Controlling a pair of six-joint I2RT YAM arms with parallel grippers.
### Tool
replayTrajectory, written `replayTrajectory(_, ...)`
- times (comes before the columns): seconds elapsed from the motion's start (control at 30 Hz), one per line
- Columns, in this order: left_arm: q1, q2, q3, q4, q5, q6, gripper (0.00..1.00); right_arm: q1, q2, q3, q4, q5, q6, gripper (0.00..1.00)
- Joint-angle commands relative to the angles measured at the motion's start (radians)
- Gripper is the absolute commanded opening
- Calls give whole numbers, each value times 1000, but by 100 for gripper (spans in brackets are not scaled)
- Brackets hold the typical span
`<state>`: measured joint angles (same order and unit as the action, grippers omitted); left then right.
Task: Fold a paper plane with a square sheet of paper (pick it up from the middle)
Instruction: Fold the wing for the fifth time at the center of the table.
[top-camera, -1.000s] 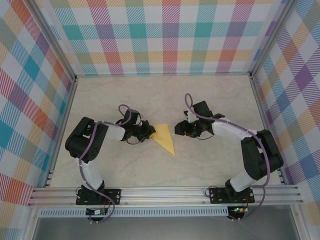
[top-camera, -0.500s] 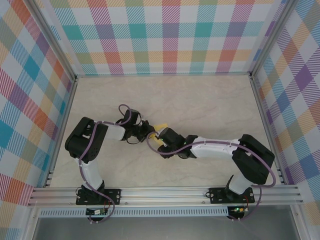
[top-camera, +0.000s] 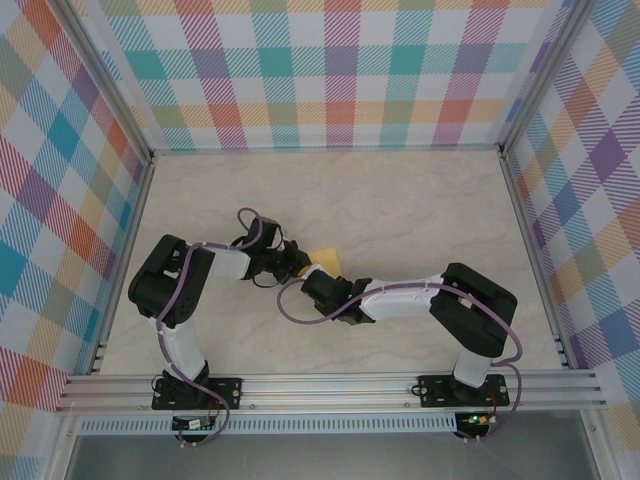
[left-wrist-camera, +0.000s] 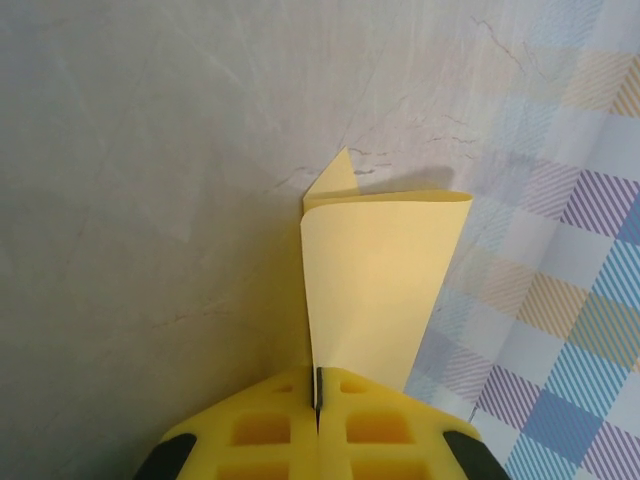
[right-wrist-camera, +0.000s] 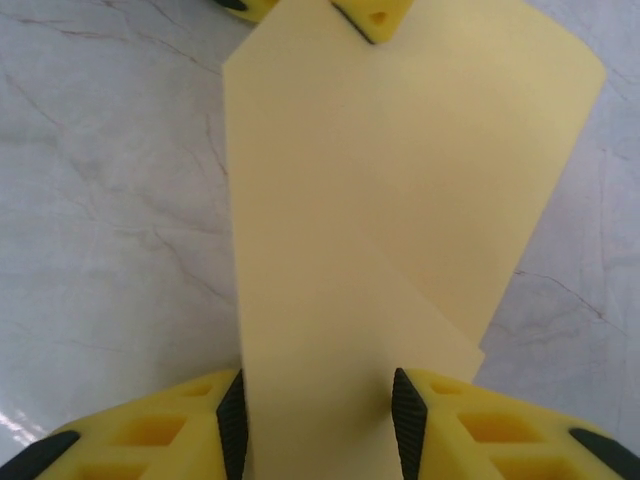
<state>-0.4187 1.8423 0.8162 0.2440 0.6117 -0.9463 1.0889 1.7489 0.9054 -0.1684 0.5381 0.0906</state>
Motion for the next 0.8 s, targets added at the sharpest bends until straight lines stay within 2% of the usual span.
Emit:
replayTrajectory(0.0,-9,-38,23,-32,14,23,0,12,13,18,7,45,-5,41)
replayTrajectory(0.13,-9,-37,24,-36,10,25,0,15,8,18,6,43,4,39)
replayTrajectory(0.37,-9,-38,21,-34,12,23,0,35,-19,17,37,51,-22,45)
replayTrajectory(0.5,-9,-37,23,-34,12,23,0,39,-5,20,49,49,-32,44)
replayTrajectory(0.7,-9,-38,24,-38,14,25,0,46,10,23,32,64,-13,38)
replayTrajectory(0.77,-8,-39,24,-40,13,24,0,45,11,21,24,70,-5,32)
